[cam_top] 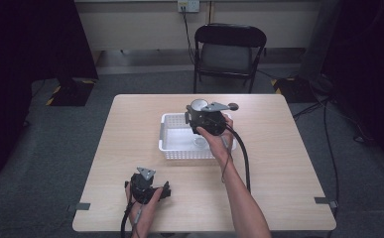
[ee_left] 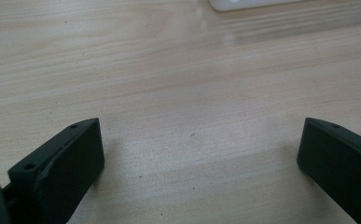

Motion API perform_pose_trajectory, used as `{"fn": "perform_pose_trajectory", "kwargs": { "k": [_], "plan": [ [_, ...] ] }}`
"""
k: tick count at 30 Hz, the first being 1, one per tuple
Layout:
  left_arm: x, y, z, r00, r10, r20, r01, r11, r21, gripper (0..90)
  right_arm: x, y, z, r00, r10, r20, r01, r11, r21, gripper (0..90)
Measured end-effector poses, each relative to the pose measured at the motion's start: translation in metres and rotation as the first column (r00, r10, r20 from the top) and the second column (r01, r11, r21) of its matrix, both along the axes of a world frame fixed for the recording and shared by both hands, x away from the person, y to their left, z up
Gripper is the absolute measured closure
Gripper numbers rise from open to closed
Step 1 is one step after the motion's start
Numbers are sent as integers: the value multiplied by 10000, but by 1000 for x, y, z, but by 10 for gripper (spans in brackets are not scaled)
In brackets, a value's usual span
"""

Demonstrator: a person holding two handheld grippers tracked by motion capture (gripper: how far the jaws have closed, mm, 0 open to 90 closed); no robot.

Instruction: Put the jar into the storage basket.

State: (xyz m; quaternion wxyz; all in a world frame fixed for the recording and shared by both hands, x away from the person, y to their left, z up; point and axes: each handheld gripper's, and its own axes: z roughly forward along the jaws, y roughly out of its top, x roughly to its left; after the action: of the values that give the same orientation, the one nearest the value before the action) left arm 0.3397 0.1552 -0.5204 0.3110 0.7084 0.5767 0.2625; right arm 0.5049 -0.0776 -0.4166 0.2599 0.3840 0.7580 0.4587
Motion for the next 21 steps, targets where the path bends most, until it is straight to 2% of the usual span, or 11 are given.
{"fn": "perform_pose_trajectory", "kwargs": {
  "k": [21],
  "plan": [
    [0,0,0,10000,2,4,-2,10000,-15,0,2,-5,-13,9996,-11,-268,13,10000,71,316]
  ]
}}
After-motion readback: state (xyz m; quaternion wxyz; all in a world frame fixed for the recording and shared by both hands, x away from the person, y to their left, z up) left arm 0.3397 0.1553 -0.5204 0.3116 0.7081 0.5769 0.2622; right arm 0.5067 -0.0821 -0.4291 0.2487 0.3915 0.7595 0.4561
